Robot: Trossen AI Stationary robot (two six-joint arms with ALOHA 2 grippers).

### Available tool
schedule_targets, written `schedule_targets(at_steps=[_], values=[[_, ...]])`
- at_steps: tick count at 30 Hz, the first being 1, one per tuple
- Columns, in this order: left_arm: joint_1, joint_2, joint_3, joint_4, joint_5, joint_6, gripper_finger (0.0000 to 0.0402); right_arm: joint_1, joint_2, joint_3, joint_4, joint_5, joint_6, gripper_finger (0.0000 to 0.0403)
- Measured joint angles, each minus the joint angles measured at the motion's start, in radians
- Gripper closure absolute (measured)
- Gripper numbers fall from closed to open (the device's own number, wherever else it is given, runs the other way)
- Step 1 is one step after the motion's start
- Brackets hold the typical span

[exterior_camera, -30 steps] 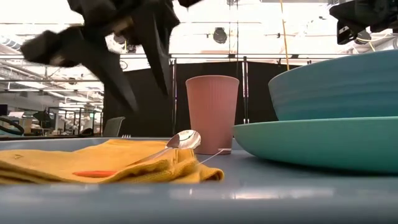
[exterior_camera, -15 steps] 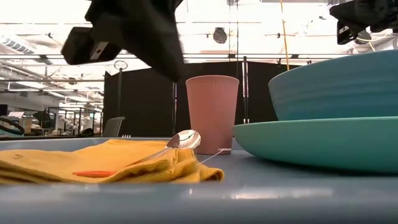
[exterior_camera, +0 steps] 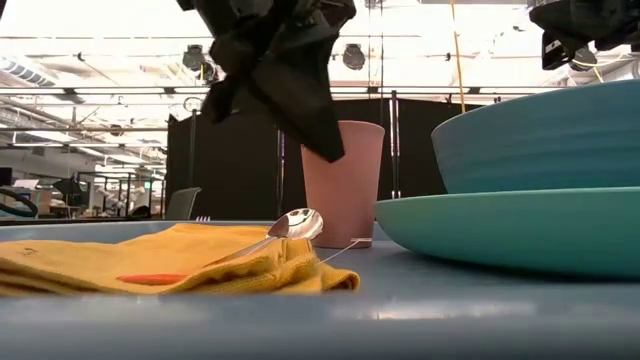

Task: Set up tray
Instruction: Put the orange spoon on the yellow napkin on the blue serving tray

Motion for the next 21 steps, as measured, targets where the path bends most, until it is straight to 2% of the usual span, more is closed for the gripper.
schedule_targets(at_steps=[9,14,21], values=[[-0.015,0.007,0.000,0.062,-0.047,0.484,0.0400,0.000,0.000,0.000,-0.013,0.000,-0.003,0.0403],[0.025,0.058,0.000,0.074,0.017,0.569,0.0401,0.000,0.000,0.000,-0.013,0.001,-0.003,0.0403],[0.062,0.078,0.000,0.082,0.022,0.605,0.0401,0.000,0.000,0.000,-0.008,0.003,-0.007,0.0403]])
